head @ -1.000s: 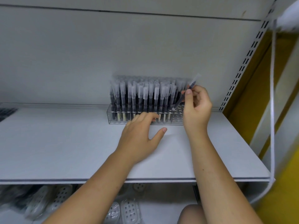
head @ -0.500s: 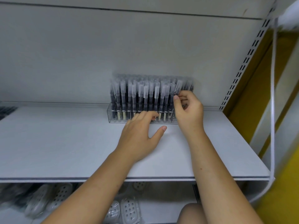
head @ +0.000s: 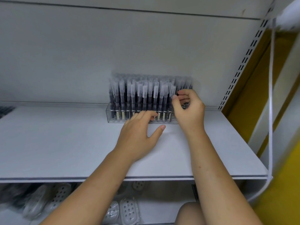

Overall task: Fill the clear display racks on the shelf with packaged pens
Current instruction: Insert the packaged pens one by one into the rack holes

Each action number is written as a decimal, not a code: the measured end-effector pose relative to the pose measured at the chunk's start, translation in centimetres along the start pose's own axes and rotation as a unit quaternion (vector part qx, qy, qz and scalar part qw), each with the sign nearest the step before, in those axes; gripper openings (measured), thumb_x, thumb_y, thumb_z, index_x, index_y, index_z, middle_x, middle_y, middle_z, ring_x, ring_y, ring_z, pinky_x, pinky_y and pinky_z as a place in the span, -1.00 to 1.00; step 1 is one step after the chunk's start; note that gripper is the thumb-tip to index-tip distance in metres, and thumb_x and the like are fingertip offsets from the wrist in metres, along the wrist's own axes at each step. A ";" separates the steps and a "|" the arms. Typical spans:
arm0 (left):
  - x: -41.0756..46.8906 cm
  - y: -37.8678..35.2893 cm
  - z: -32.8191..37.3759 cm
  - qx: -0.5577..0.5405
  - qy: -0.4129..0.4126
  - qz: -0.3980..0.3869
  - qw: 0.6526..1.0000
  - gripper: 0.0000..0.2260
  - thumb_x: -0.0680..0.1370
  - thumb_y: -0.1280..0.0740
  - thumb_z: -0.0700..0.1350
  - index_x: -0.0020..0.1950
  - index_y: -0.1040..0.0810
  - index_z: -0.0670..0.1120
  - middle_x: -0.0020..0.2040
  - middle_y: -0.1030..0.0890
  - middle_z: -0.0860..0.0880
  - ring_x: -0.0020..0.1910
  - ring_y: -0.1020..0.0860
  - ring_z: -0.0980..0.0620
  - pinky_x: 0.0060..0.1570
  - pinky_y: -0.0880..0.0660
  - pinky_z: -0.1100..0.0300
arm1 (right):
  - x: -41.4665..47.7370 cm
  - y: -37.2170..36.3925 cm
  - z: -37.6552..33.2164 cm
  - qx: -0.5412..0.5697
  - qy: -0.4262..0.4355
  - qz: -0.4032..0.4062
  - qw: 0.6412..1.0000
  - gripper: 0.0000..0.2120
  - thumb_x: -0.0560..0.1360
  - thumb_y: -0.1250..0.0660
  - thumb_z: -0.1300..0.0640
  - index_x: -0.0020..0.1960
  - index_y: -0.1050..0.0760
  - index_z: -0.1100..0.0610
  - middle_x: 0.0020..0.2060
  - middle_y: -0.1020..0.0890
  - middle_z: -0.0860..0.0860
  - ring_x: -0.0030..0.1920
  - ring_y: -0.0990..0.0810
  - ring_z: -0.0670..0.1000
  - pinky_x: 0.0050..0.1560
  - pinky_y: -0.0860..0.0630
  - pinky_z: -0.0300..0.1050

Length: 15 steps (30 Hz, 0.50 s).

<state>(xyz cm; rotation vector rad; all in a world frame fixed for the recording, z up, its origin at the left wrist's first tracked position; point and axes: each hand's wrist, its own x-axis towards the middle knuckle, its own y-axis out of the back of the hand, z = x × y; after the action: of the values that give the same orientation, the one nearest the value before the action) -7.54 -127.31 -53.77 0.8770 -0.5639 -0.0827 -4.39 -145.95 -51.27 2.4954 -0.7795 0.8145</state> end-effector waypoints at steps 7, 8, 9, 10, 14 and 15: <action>0.2 1.2 0.1 0.038 -0.005 0.006 0.999 -0.60 0.61 -0.22 0.29 0.38 -0.43 0.15 0.20 -0.53 0.19 0.23 -0.49 0.12 0.27 -0.43 0.00 | 1.3 0.4 -2.1 -0.054 0.102 0.017 0.993 -0.77 0.53 -0.43 0.09 0.14 -0.57 0.15 0.02 -0.57 0.02 0.01 -0.58 -0.02 0.06 -0.56 -0.10; 0.2 1.7 0.0 0.044 -0.002 0.008 0.999 -0.60 0.62 -0.23 0.29 0.39 -0.43 0.15 0.21 -0.53 0.19 0.25 -0.49 0.11 0.27 -0.43 0.01 | 1.5 0.4 -2.6 -0.057 0.111 0.007 0.992 -0.77 0.53 -0.43 0.09 0.15 -0.57 0.15 0.03 -0.56 0.01 0.03 -0.58 -0.03 0.08 -0.55 -0.10; 0.2 2.4 -0.2 0.046 0.003 0.011 0.999 -0.59 0.61 -0.24 0.29 0.39 -0.43 0.15 0.22 -0.54 0.19 0.26 -0.49 0.11 0.27 -0.43 0.01 | 1.6 0.4 -3.2 -0.058 0.116 -0.004 0.992 -0.76 0.53 -0.43 0.08 0.15 -0.57 0.14 0.04 -0.55 0.00 0.04 -0.57 -0.02 0.10 -0.55 -0.08; 0.2 3.3 -0.5 0.045 0.010 0.016 0.999 -0.59 0.61 -0.25 0.29 0.39 -0.44 0.14 0.23 -0.54 0.19 0.26 -0.49 0.11 0.26 -0.44 0.00 | 1.7 0.3 -3.8 -0.059 0.119 -0.015 0.991 -0.75 0.52 -0.42 0.07 0.15 -0.57 0.13 0.04 -0.55 -0.01 0.05 -0.57 -0.02 0.11 -0.55 -0.05; -0.9 7.6 -2.4 0.055 0.040 0.049 0.996 -0.59 0.60 -0.29 0.27 0.38 -0.44 0.14 0.25 -0.56 0.17 0.24 -0.51 0.08 0.21 -0.49 -0.03 | 0.9 -0.6 -6.3 -0.081 0.145 -0.054 0.985 -0.75 0.51 -0.41 0.03 0.14 -0.58 0.10 0.03 -0.56 -0.02 0.08 -0.56 0.03 0.18 -0.52 0.11; -1.3 8.9 -3.1 0.065 0.048 0.056 0.995 -0.59 0.60 -0.30 0.26 0.38 -0.44 0.14 0.25 -0.56 0.17 0.24 -0.51 0.07 0.21 -0.49 -0.03 | 0.6 -1.1 -7.0 -0.084 0.157 -0.066 0.982 -0.76 0.52 -0.41 0.04 0.13 -0.58 0.11 0.02 -0.57 -0.01 0.08 -0.56 0.04 0.17 -0.52 0.11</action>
<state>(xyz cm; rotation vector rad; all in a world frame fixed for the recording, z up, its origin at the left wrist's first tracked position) -8.51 -118.94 -49.25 0.9689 -0.5319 0.0994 -6.20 -141.69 -45.86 2.1721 -0.5435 1.0160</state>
